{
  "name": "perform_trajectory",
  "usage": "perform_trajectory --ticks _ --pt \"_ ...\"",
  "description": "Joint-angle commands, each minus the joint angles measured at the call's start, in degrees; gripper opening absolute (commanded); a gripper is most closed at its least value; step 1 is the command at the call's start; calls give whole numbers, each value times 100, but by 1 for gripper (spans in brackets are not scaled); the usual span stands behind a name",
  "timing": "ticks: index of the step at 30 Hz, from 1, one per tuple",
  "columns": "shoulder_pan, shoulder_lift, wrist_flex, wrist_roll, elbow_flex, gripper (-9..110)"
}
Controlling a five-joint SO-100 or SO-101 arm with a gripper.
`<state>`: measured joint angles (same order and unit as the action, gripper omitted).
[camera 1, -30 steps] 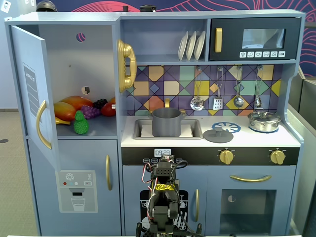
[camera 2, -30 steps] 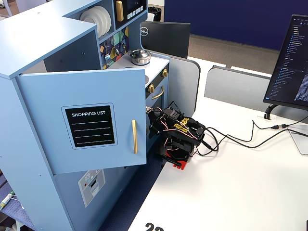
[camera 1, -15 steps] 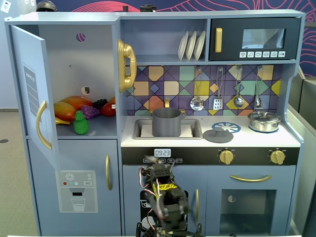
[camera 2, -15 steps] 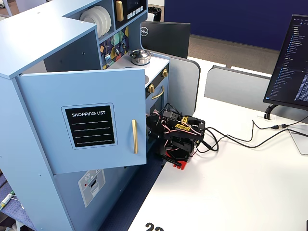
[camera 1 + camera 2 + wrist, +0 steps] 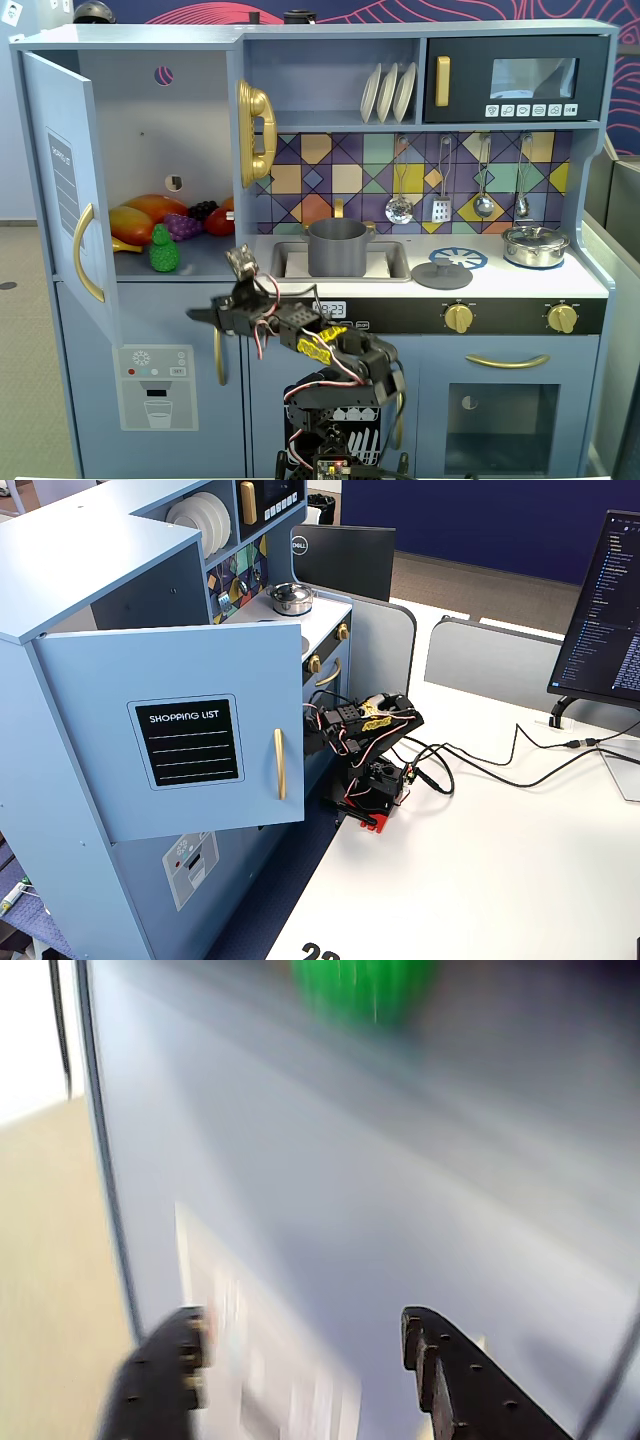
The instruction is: Pick up the green pineapple from the left cabinet and place it in the gray recipient
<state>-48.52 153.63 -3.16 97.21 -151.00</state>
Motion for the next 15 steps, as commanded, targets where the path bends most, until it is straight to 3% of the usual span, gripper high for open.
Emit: perform_trajectory --ticks 1,7,15 --pt "0 -519 519 158 853 23" --pt "158 -1477 949 -97 1617 32" --pt "387 -2566 1573 -562 2628 34"
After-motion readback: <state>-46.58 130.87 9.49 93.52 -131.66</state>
